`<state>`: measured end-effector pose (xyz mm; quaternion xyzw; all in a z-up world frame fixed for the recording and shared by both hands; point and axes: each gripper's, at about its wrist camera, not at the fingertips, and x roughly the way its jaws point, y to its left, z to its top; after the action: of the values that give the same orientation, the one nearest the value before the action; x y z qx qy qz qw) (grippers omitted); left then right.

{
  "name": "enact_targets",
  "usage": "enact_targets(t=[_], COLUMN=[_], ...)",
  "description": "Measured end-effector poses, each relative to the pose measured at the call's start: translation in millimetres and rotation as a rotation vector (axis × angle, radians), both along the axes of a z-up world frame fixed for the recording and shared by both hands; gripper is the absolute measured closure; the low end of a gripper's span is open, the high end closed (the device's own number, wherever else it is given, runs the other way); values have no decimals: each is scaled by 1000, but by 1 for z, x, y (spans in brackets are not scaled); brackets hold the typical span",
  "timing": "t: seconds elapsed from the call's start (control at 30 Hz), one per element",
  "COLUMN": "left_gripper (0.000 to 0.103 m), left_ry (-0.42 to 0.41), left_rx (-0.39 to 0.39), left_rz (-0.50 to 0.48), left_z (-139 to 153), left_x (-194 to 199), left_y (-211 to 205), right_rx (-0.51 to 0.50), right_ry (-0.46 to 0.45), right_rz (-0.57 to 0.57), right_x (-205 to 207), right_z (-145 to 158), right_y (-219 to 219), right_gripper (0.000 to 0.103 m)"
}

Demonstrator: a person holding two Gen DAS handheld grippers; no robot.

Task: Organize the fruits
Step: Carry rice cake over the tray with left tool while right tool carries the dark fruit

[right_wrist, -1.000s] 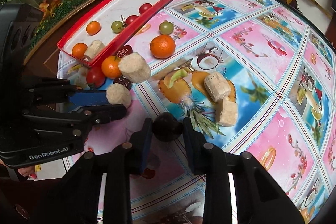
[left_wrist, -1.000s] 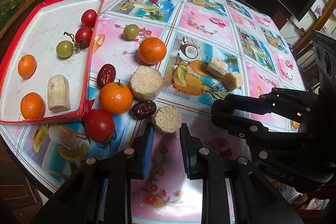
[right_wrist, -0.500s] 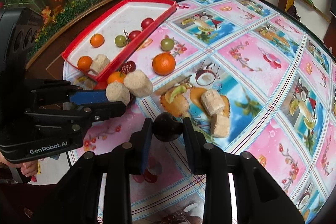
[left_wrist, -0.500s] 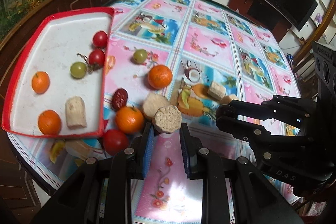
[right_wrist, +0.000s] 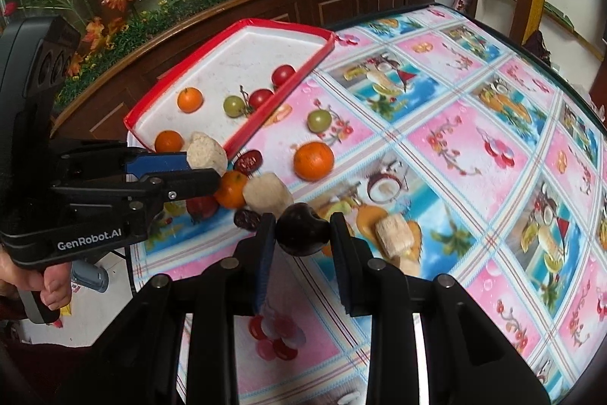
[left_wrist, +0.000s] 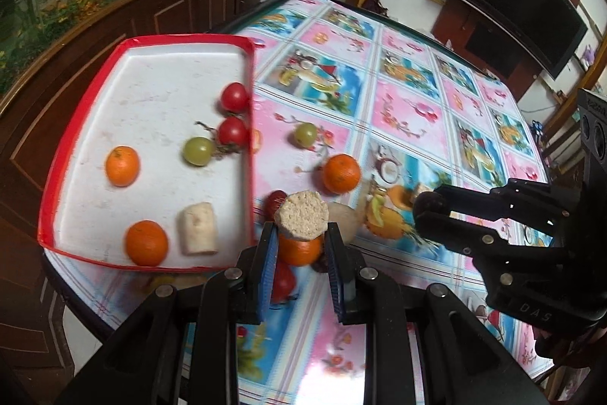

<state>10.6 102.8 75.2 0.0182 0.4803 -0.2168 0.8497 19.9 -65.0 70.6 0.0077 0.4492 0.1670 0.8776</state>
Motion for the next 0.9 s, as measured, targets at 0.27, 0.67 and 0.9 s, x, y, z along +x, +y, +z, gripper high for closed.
enact_targets(t=[0.27,0.67,0.9], left_gripper=[79,79,79], left_ry=[-6,6,19], left_rx=[-8,-24,-15], left_rz=[68,205,279], left_z=[4,2,-4], left_x=[13,39,53], left_y=[30,87,118], right_rx=[-4,14,24], right_ry=[-22,-26,-1], right_rz=[43,111,153], right_x=[16,51,69], right_z=[9,15,8], right_y=[16,52,78], right_gripper=[72,72,72])
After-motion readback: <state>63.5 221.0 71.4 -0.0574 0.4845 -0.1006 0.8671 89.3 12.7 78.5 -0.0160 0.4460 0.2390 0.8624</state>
